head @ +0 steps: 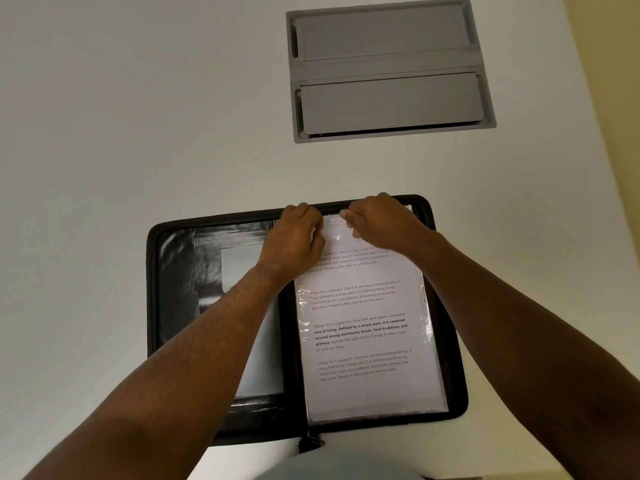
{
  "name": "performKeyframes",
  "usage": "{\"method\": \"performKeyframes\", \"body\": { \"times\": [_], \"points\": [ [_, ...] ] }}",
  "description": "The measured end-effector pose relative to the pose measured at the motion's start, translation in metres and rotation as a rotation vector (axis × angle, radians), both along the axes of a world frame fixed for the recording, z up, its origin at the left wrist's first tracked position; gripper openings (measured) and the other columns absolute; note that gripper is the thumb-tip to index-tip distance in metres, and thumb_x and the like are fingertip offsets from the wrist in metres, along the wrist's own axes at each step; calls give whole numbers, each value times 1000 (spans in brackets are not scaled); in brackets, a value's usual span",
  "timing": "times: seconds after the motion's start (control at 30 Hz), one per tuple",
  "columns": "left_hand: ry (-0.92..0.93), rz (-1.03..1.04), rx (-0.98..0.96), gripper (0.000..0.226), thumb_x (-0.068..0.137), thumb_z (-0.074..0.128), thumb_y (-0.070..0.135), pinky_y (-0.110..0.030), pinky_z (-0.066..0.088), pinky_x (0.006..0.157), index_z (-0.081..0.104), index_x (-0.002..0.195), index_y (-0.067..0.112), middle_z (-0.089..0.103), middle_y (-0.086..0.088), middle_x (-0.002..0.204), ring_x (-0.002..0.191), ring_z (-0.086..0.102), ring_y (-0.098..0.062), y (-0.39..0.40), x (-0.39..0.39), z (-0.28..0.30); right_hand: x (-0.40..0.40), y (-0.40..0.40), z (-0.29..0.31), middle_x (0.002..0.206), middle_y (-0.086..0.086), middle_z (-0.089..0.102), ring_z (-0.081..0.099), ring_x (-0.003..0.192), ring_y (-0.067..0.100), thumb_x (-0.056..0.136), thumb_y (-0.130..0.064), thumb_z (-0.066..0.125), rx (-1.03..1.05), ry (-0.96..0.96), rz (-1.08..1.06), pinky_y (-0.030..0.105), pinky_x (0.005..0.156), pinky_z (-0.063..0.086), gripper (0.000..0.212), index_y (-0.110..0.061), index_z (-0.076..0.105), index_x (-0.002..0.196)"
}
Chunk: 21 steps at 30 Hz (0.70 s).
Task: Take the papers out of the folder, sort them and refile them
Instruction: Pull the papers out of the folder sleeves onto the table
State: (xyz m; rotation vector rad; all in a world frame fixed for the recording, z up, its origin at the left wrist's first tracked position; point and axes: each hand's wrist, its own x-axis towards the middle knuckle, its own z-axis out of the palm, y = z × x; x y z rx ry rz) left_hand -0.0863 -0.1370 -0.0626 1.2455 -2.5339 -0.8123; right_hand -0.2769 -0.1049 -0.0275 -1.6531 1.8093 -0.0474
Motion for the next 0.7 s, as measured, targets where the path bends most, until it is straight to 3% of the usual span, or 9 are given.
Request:
{"method": "performKeyframes", "body": {
  "times": [0.13, 0.3, 0.43, 0.53, 0.7],
  "points": [
    [-37, -5, 90, 6, 85, 53, 14, -28, 36, 58, 50, 89, 17, 53, 3, 75, 74, 46, -14, 2, 1, 1, -4, -12, 8, 99, 0, 68, 65, 65, 8, 97, -17, 53, 202, -15, 68, 22, 60, 48, 12, -16, 64, 92],
    [-27, -2, 112, 20, 84, 52, 11, -28, 41, 66, 59, 103, 15, 57, 5, 78, 80, 49, -13, 3, -1, -1, 1, -19, 14, 111, -6, 66, 69, 87, 16, 87, -6, 65, 312, 54, 240, 32, 82, 55, 26, -20, 69, 109],
    [-13, -23, 100, 8, 83, 56, 9, -29, 45, 72, 62, 88, 12, 59, 3, 82, 83, 51, -14, 5, -3, 0, 2, -16, 8, 118, 1, 65, 71, 85, 19, 85, -15, 72, 234, 88, 193, 31, 79, 57, 36, -18, 65, 120],
    [-17, -30, 85, 7, 83, 55, 7, -29, 44, 68, 59, 81, 13, 54, 5, 78, 79, 51, -16, 7, -2, 2, 4, -12, 4, 119, 7, 65, 66, 96, 21, 84, -21, 74, 127, 215, 261, 33, 86, 54, 45, -14, 60, 126],
    [-33, -9, 93, 9, 86, 53, 8, -27, 43, 63, 62, 85, 12, 56, 5, 78, 74, 52, -14, 12, 1, 5, 8, -12, -1, 104, 7, 65, 64, 92, 23, 81, -27, 75, 175, 312, 302, 38, 82, 55, 32, -9, 65, 107]
  ]
}}
